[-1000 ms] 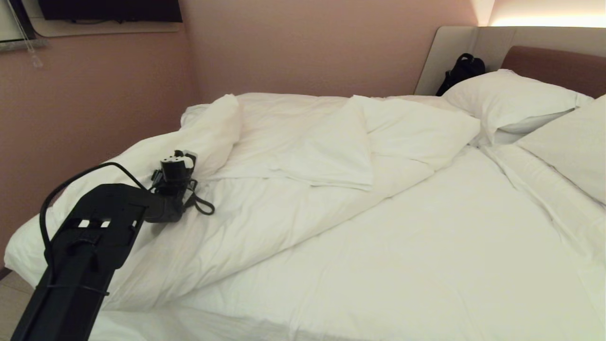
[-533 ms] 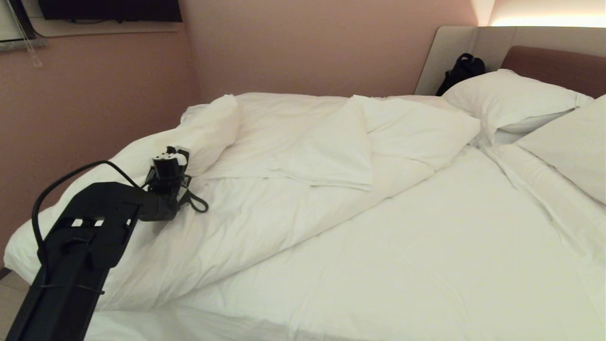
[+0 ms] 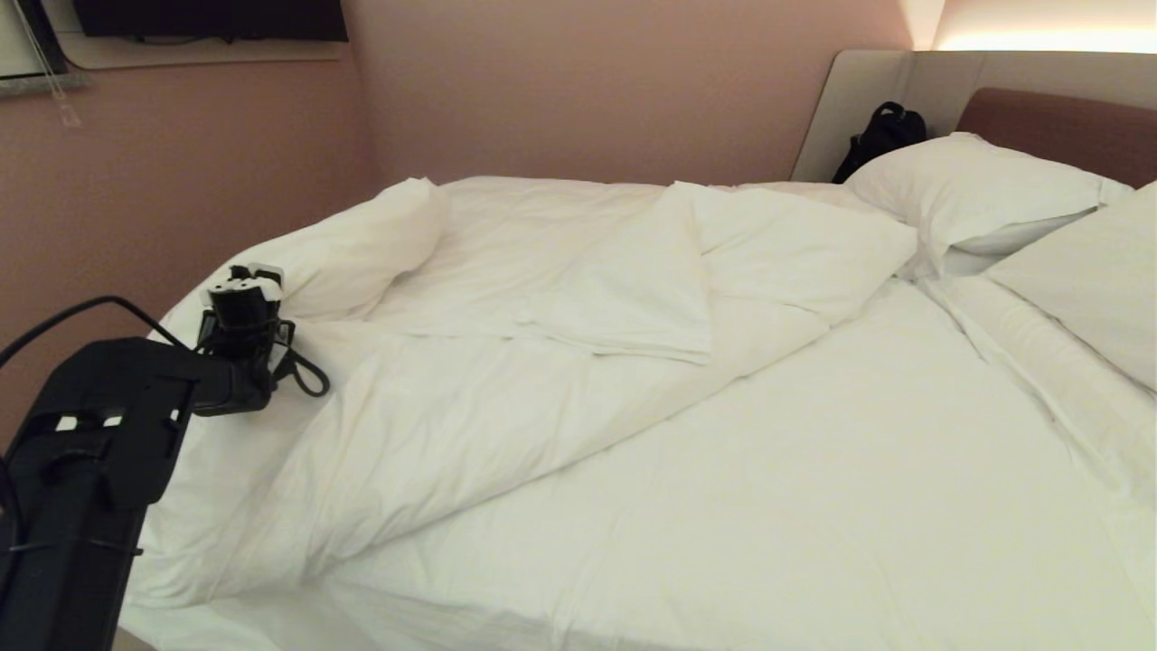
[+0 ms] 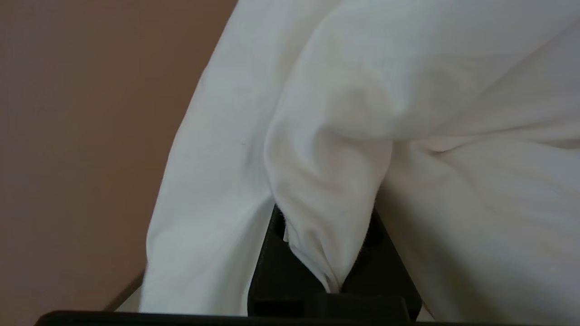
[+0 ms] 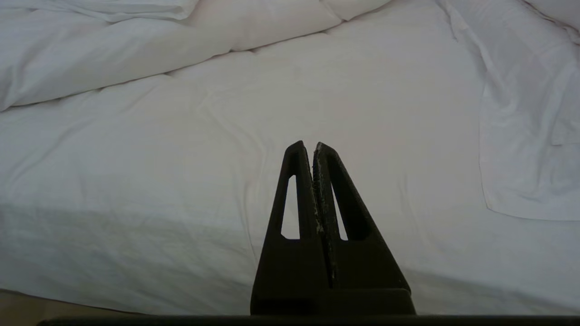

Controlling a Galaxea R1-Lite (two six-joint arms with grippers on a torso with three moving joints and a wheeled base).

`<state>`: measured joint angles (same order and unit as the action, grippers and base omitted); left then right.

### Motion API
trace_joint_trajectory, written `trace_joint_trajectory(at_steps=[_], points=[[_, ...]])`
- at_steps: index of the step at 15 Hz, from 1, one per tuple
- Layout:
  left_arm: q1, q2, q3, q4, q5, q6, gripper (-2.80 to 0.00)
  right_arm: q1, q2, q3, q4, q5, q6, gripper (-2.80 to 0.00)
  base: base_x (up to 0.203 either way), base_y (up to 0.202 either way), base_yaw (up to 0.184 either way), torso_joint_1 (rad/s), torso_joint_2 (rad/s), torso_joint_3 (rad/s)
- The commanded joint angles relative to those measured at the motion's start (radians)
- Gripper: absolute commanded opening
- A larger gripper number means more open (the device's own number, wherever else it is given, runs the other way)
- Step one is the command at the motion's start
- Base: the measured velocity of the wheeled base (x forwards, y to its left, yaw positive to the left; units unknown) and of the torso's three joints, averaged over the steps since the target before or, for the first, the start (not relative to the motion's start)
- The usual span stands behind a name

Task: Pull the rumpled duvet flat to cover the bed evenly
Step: Flatten the corners of the folded blanket

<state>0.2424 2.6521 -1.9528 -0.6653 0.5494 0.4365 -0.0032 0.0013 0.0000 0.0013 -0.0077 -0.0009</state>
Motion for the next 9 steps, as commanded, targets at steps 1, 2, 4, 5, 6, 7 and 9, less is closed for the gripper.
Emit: trace_joint_trajectory(at_steps=[1, 2, 4, 5, 6, 7, 9], points=[[0.039, -0.013, 0.003, -0.006, 0.005, -0.001, -2.8, 0.0, 0.0, 0.0, 0.0, 0.0, -0.001, -2.8, 0.0, 0.0, 0.0, 0.0, 0.0, 0.0], [0.057, -0.025, 0.011, -0.006, 0.004, -0.002, -2.8, 0.0, 0.0, 0.0, 0.0, 0.0, -0.001, -2.8, 0.0, 0.0, 0.0, 0.0, 0.0, 0.0], [0.073, -0.047, 0.062, -0.01, 0.004, -0.002, -2.8, 0.0, 0.0, 0.0, 0.0, 0.0, 0.0, -2.8, 0.0, 0.0, 0.0, 0.0, 0.0, 0.0], [0.075, -0.059, 0.096, -0.011, 0.004, -0.002, -2.8, 0.0, 0.0, 0.0, 0.0, 0.0, 0.001, -2.8, 0.0, 0.0, 0.0, 0.0, 0.0, 0.0], [0.076, -0.067, 0.126, -0.013, 0.004, -0.002, -2.8, 0.0, 0.0, 0.0, 0.0, 0.0, -0.001, -2.8, 0.0, 0.0, 0.0, 0.0, 0.0, 0.0], [0.076, -0.067, 0.143, -0.013, 0.004, -0.003, -2.8, 0.0, 0.0, 0.0, 0.0, 0.0, -0.001, -2.8, 0.0, 0.0, 0.0, 0.0, 0.0, 0.0], [0.068, -0.057, 0.16, -0.016, 0.004, -0.004, -2.8, 0.0, 0.0, 0.0, 0.0, 0.0, 0.001, -2.8, 0.0, 0.0, 0.0, 0.0, 0.0, 0.0]])
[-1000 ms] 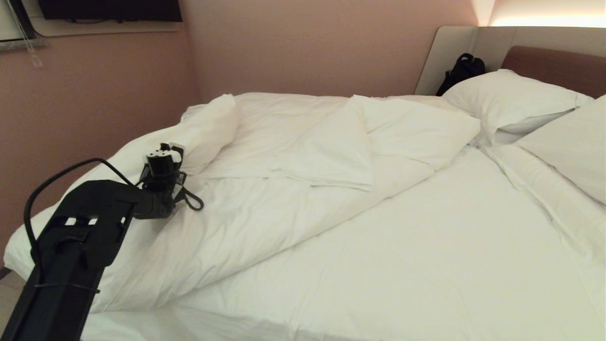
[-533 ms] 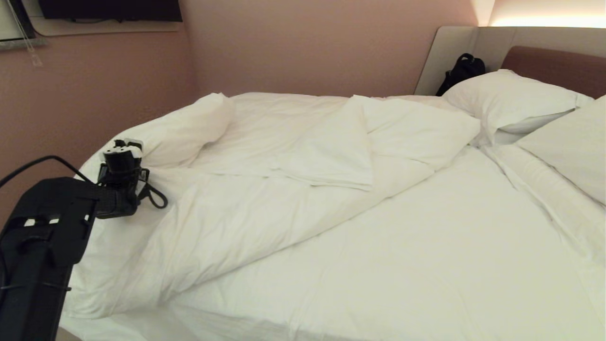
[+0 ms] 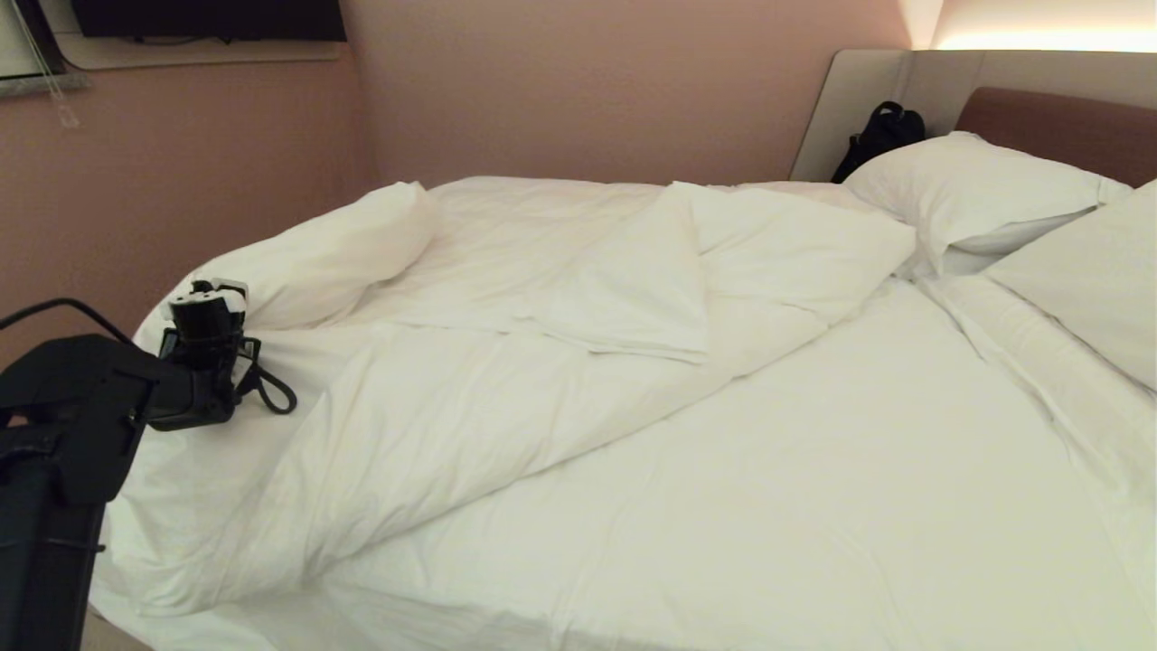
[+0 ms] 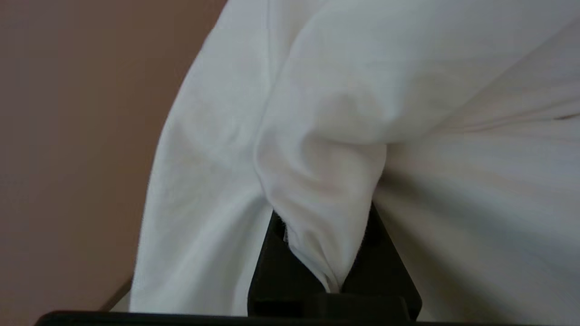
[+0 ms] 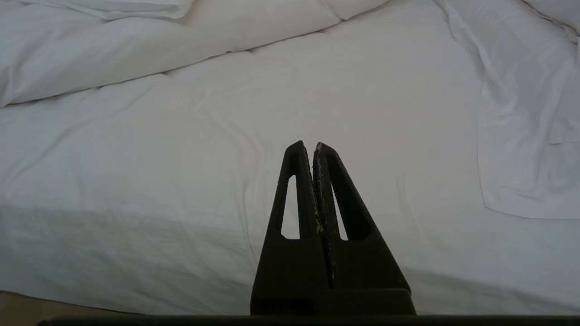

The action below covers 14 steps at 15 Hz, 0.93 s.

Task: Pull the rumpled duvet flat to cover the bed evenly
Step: Flatten the corners of the folded blanket

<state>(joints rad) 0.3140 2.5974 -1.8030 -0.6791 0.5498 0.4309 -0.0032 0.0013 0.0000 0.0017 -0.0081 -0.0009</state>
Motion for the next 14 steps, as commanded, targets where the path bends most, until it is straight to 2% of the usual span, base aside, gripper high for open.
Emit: trace_joint_trajectory(at_steps=[1, 5, 6, 8, 14], points=[[-0.007, 0.0, 0.011, -0.003, 0.002, 0.0, -2.8, 0.0, 0.0, 0.0, 0.0, 0.0, -0.001, -2.8, 0.0, 0.0, 0.0, 0.0, 0.0, 0.0], [-0.015, 0.004, 0.01, 0.0, 0.004, -0.011, -2.8, 0.0, 0.0, 0.0, 0.0, 0.0, -0.001, -2.8, 0.0, 0.0, 0.0, 0.0, 0.0, 0.0], [-0.016, 0.005, 0.006, -0.002, 0.003, -0.012, 0.0, 0.0, 0.0, 0.0, 0.0, 0.0, 0.0, -2.8, 0.0, 0.0, 0.0, 0.0, 0.0, 0.0], [-0.019, 0.001, -0.004, -0.002, 0.003, -0.022, 0.0, 0.0, 0.0, 0.0, 0.0, 0.0, 0.001, -2.8, 0.0, 0.0, 0.0, 0.0, 0.0, 0.0], [-0.054, -0.132, 0.017, 0.019, -0.044, -0.182, 0.0, 0.0, 0.0, 0.0, 0.0, 0.0, -0.001, -2.8, 0.0, 0.0, 0.0, 0.0, 0.0, 0.0]])
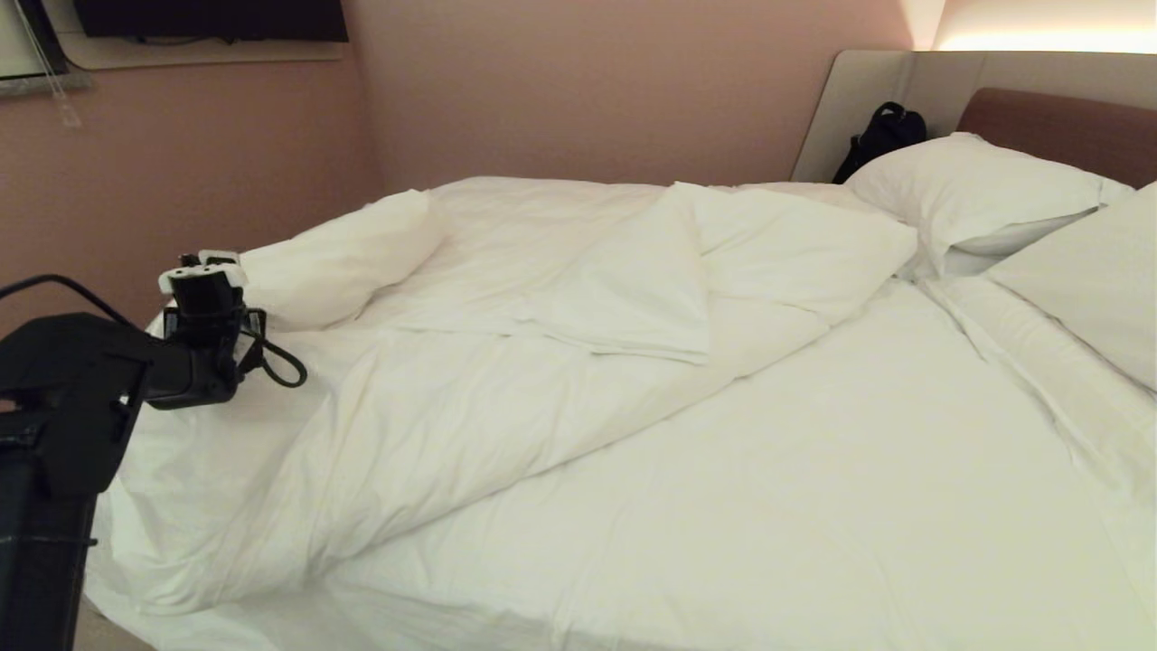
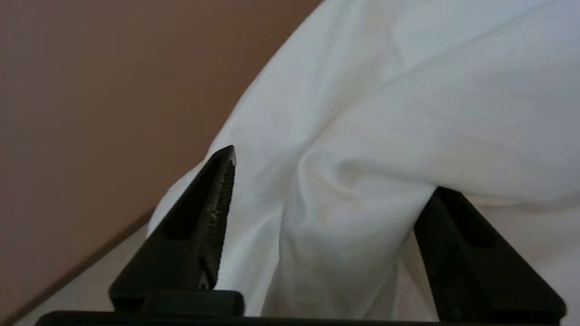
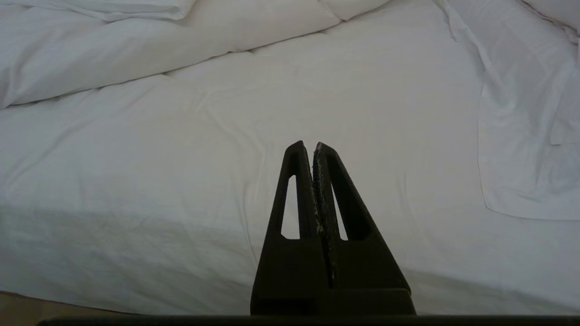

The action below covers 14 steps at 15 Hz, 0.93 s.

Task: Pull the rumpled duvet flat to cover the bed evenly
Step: Flatten the corners of the folded blanket

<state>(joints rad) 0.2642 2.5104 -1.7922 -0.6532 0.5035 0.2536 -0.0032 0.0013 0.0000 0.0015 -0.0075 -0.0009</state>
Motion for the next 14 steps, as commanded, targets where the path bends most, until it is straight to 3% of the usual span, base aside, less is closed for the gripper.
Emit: trace_joint_trajectory(at_steps=[1, 5, 8, 10, 11, 14], points=[[-0.011, -0.084, 0.034, 0.009, -0.025, -0.047, 0.0, 0.0, 0.0, 0.0, 0.0, 0.0, -0.001, -2.8, 0.0, 0.0, 0.0, 0.0, 0.0, 0.0], [-0.041, -0.222, 0.116, 0.178, -0.267, -0.244, 0.0, 0.0, 0.0, 0.0, 0.0, 0.0, -0.001, -2.8, 0.0, 0.0, 0.0, 0.0, 0.0, 0.0], [-0.044, -0.226, 0.081, 0.229, -0.433, -0.273, 0.0, 0.0, 0.0, 0.0, 0.0, 0.0, -0.001, -2.8, 0.0, 0.0, 0.0, 0.0, 0.0, 0.0], [-0.044, -0.209, 0.043, 0.249, -0.505, -0.274, 0.0, 0.0, 0.0, 0.0, 0.0, 0.0, 0.0, -2.8, 0.0, 0.0, 0.0, 0.0, 0.0, 0.0], [-0.044, -0.199, 0.013, 0.265, -0.515, -0.273, -2.8, 0.0, 0.0, 0.0, 0.0, 0.0, 0.0, -2.8, 0.0, 0.0, 0.0, 0.0, 0.0, 0.0], [-0.045, -0.123, -0.115, 0.288, -0.524, -0.256, -2.8, 0.0, 0.0, 0.0, 0.0, 0.0, -0.001, -2.8, 0.0, 0.0, 0.0, 0.0, 0.0, 0.0]])
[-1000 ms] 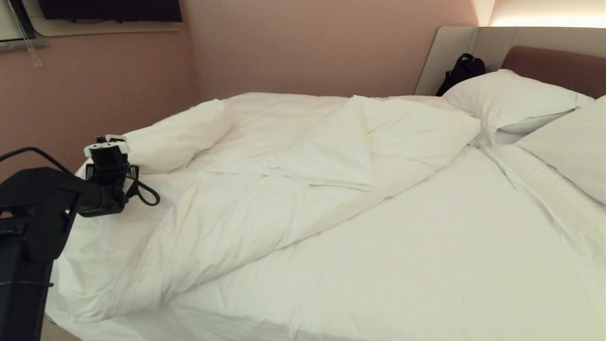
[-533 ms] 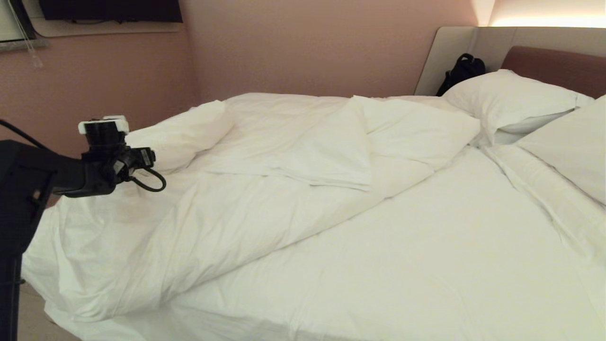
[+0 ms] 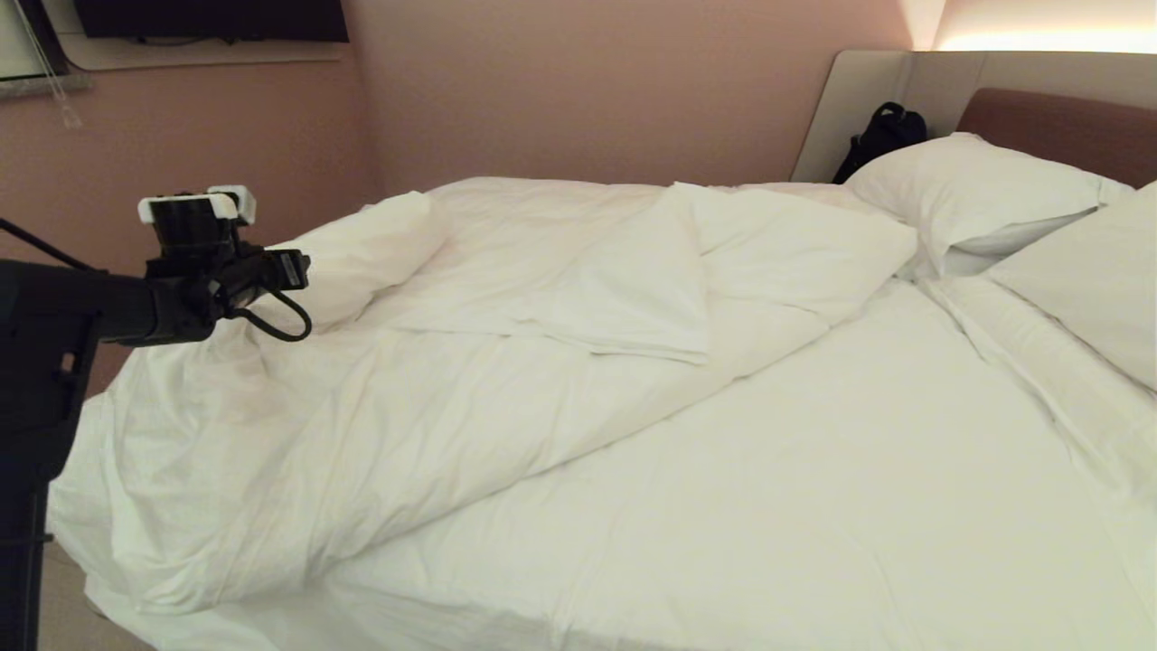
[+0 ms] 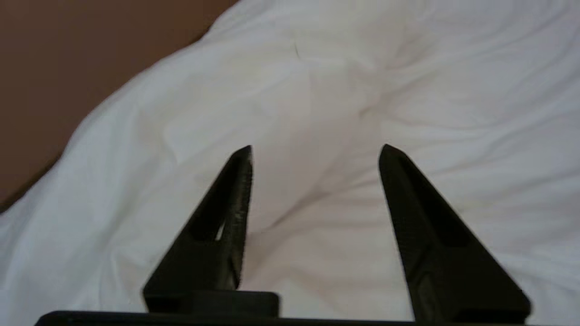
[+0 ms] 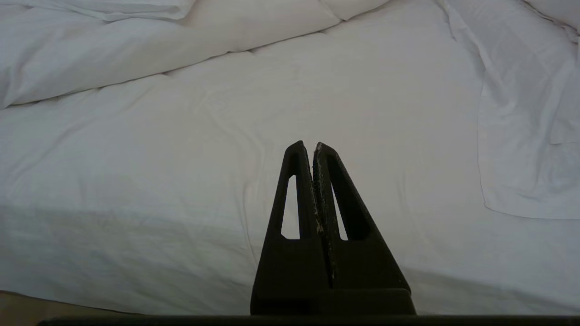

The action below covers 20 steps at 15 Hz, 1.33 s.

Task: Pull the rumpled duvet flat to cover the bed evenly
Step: Flatten the corners of the folded blanket

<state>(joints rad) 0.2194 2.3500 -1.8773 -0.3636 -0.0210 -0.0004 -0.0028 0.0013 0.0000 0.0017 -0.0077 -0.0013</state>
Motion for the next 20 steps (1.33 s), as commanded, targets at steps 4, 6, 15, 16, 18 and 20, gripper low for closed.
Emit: trace_joint_trajectory(at_steps=[4, 6, 15, 16, 18, 20], points=[[-0.007, 0.096, -0.073, -0.014, -0.01, 0.087, -2.8, 0.0, 0.0, 0.0, 0.0, 0.0, 0.0, -2.8, 0.0, 0.0, 0.0, 0.0, 0.0, 0.0], [-0.009, 0.104, -0.074, -0.014, -0.009, 0.127, -2.8, 0.0, 0.0, 0.0, 0.0, 0.0, 0.0, -2.8, 0.0, 0.0, 0.0, 0.0, 0.0, 0.0], [-0.009, 0.175, -0.075, -0.189, -0.01, 0.295, -2.8, 0.0, 0.0, 0.0, 0.0, 0.0, 0.0, -2.8, 0.0, 0.0, 0.0, 0.0, 0.0, 0.0], [-0.009, 0.18, -0.075, -0.19, -0.01, 0.295, -2.8, 0.0, 0.0, 0.0, 0.0, 0.0, 0.0, -2.8, 0.0, 0.0, 0.0, 0.0, 0.0, 0.0], [-0.008, 0.181, -0.075, -0.19, -0.011, 0.295, -2.8, 0.0, 0.0, 0.0, 0.0, 0.0, 0.0, -2.8, 0.0, 0.0, 0.0, 0.0, 0.0, 0.0], [-0.009, 0.183, -0.075, -0.195, -0.011, 0.295, -2.8, 0.0, 0.0, 0.0, 0.0, 0.0, 0.0, -2.8, 0.0, 0.0, 0.0, 0.0, 0.0, 0.0]])
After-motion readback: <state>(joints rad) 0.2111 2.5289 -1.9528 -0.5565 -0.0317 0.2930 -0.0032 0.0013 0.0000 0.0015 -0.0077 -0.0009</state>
